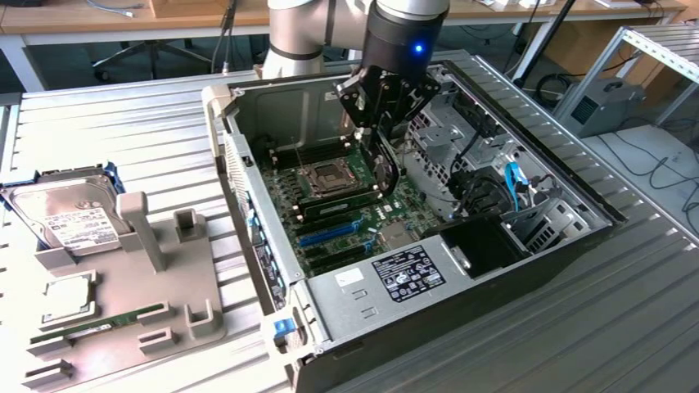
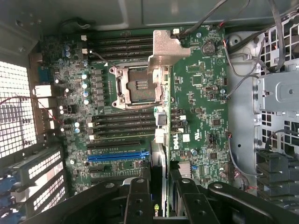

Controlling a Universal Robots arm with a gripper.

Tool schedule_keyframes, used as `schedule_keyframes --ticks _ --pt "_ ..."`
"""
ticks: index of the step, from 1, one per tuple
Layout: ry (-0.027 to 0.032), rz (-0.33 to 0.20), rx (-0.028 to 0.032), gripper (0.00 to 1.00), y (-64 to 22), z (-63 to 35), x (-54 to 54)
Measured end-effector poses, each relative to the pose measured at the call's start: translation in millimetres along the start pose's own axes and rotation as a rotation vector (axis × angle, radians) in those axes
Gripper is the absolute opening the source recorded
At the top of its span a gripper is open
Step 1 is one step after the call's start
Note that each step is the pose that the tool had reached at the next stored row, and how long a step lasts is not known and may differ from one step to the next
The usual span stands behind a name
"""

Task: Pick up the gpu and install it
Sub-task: 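Pick up the gpu and move the gpu toward the slot, then insert the gpu into the slot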

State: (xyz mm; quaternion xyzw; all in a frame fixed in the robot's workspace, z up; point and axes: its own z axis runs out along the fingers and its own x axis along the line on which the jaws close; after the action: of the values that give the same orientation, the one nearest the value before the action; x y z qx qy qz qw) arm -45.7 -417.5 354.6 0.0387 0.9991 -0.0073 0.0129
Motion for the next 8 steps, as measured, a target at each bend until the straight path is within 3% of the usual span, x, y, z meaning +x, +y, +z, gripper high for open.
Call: schedule_keyframes --ticks 8 --pt "-0.0001 0.0 0.0 0.26 0.0 0.0 0.0"
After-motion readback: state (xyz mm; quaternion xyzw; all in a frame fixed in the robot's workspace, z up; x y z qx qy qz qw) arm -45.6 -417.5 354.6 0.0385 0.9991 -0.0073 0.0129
